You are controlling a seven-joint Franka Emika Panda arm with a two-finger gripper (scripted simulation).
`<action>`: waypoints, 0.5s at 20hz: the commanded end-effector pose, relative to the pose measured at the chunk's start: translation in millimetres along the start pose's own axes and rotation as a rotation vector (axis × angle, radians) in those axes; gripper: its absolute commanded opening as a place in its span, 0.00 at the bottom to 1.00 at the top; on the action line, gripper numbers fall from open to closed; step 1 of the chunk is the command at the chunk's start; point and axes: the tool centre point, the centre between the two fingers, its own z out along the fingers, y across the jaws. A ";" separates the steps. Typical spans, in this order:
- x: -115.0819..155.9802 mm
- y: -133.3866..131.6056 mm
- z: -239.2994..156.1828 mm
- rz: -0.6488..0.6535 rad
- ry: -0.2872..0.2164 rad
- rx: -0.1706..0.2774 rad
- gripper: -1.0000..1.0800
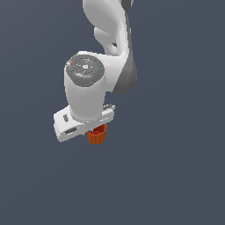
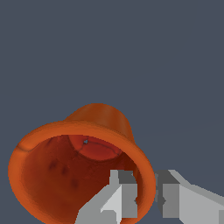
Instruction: Pick up the object and move it to a goal position.
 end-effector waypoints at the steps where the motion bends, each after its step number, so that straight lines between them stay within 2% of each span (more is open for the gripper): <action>1: -4.6 15.6 -52.4 0.065 0.049 -0.041 0.00; 6: -26.1 39.9 -161.8 0.205 0.146 -0.127 0.00; 10: -46.2 48.4 -229.4 0.293 0.206 -0.182 0.00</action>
